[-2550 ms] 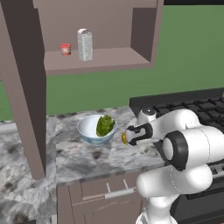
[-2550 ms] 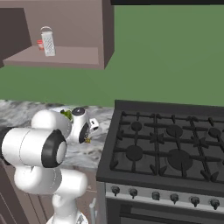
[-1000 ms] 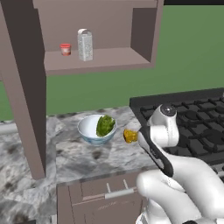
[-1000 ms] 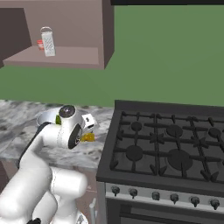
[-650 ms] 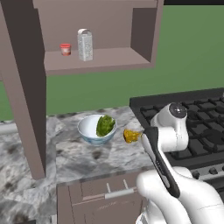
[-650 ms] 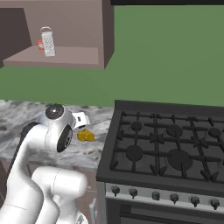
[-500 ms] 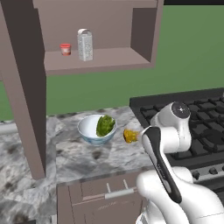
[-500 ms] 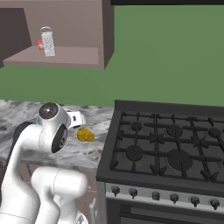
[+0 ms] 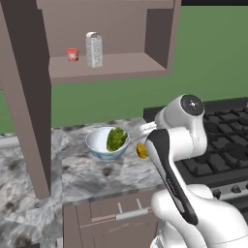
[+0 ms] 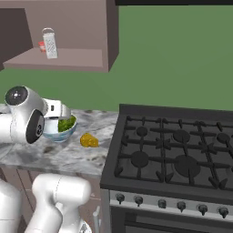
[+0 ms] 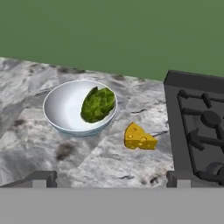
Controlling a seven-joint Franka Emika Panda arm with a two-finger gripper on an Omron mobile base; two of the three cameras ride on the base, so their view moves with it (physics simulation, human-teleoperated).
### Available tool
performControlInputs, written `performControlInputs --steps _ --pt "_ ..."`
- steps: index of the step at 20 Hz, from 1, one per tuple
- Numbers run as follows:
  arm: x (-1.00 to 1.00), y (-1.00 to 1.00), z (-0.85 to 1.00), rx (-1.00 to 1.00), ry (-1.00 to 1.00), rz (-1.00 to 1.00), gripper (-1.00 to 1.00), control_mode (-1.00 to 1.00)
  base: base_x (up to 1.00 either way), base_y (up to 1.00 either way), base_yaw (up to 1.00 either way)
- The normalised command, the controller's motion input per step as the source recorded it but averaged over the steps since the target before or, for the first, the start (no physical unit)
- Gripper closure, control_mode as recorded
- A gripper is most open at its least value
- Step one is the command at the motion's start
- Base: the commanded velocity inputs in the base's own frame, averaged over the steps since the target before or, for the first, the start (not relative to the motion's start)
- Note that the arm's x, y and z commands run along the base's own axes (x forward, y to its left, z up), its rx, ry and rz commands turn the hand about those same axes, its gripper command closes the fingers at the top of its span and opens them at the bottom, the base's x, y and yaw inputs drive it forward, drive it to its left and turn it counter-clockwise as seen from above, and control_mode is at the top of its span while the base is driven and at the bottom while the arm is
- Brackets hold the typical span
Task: Pick the cheese from the fridge and the cheese grater from the cabinet and place them next to the salad bowl.
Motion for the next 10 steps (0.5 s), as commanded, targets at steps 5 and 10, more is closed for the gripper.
performControlInputs --steps 5,10 --pt "-0.01 0.33 0.94 0.14 0.00 -0.09 -1.00 -1.00 0.00 0.00 0.00" --pt "0.11 0.15 0.74 0.14 0.00 0.00 -1.00 -1.00 0.00 0.00 0.00"
